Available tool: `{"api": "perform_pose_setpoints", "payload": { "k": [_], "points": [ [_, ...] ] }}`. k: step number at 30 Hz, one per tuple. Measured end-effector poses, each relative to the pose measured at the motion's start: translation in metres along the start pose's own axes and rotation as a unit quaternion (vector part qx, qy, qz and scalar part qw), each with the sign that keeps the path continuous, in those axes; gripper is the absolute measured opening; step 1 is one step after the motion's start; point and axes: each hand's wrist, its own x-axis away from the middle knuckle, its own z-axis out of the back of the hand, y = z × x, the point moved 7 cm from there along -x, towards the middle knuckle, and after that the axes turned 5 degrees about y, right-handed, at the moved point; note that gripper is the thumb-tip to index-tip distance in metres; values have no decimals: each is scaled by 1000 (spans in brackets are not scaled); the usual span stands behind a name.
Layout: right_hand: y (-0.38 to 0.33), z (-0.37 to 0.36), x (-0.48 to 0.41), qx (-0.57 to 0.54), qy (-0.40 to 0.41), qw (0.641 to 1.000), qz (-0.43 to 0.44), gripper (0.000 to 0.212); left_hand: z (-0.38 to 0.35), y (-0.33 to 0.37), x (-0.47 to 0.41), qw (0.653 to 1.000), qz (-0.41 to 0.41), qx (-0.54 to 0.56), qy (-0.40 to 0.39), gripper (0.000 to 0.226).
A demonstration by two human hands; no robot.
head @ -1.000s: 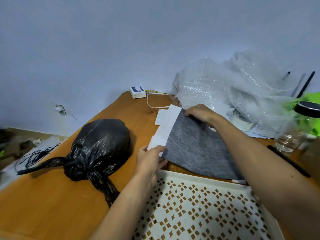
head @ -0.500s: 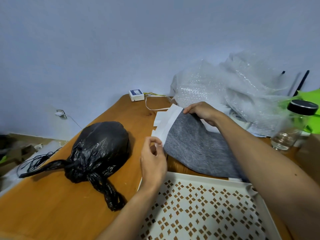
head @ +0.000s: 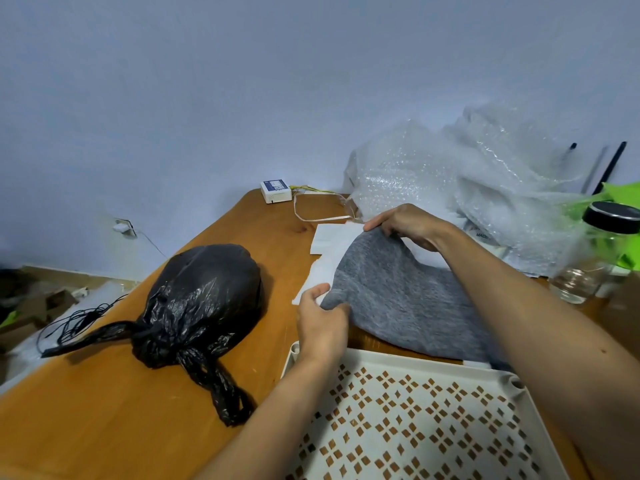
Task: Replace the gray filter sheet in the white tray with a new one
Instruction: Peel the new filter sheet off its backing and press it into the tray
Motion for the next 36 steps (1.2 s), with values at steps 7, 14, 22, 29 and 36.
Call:
{"api": "perform_pose_setpoints", "payload": {
  "k": [7, 14, 22, 29, 36],
  "points": [
    [-3, 9, -11, 23, 39, 999, 13, 39, -12, -9, 0, 996, 68, 59, -13, 47],
    [-14, 9, -6, 67, 45, 996, 46, 23, -26, -11, -5, 992, 92, 61, -63, 43],
    [-20, 7, -3, 113, 51, 991, 50, 47, -34, -7, -13, 994, 52, -41, -84, 40],
    [-18, 8, -7, 117, 65, 990, 46, 40, -30, -1, -24, 986, -22, -157, -53, 20],
    [-16, -1, -8, 104, 52, 992, 48, 35, -27, 15, -23, 922, -213, -323, -27, 45]
  ]
}}
